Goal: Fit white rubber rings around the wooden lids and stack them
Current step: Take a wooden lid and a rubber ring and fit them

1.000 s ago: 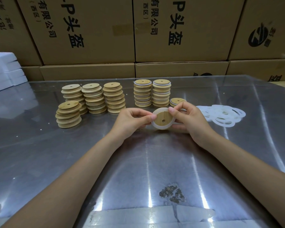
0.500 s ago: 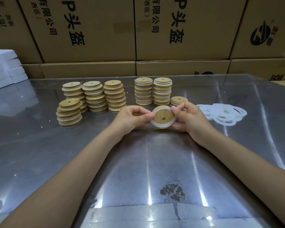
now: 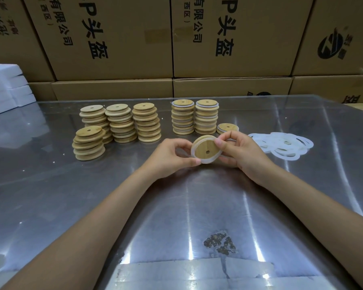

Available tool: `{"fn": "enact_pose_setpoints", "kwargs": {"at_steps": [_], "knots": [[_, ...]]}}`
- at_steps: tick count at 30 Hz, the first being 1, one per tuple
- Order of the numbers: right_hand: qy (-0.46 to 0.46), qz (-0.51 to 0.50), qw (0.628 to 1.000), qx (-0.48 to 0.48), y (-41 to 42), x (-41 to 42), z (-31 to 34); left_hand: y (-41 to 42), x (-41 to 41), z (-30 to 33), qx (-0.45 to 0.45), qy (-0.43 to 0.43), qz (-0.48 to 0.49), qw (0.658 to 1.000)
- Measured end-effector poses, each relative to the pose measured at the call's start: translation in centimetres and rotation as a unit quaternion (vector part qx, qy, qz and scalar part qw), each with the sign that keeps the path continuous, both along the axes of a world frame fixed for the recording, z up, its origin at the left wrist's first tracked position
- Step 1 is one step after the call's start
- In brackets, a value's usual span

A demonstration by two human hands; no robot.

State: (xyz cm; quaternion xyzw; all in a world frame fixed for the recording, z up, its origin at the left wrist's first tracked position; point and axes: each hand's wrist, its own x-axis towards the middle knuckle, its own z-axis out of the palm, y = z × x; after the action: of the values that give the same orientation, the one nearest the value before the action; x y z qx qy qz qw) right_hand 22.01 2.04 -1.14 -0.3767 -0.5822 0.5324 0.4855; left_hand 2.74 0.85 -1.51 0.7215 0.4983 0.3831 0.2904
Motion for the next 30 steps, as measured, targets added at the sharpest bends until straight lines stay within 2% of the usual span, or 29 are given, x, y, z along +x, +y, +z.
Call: {"fn": "enact_pose_setpoints", "kwargs": {"at_steps": [5,9,14,19,25,30], "knots": [[-0.086,-0.040,0.995,0.028,0.2,-0.2,-0.3,0.1,0.1,0.1,0.006,-0.020,0.023,1.000],[-0.056,-0.021,0.996,0.068,0.3,-0.3,-0.4,0.1,0.4,0.2,0.014,-0.008,0.007,1.000],[-0.127,-0.047,0.981,0.139,0.3,-0.4,-0.5,-0.3,1.0,0.2,0.031,-0.009,0.025,0.999],[-0.055,-0.051,0.991,0.109,0.1,-0.7,-0.1,-0.4,1.1,0.6,0.026,-0.105,0.020,0.994],[0.045,-0.022,0.998,0.029,-0.1,-0.8,0.3,-0.6,1.5,0.8,-0.037,-0.210,0.032,0.977],[0.017,-0.066,0.994,0.079,-0.3,-0.8,0.4,-0.9,1.8,0.6,-0.060,-0.244,0.003,0.968]]}}
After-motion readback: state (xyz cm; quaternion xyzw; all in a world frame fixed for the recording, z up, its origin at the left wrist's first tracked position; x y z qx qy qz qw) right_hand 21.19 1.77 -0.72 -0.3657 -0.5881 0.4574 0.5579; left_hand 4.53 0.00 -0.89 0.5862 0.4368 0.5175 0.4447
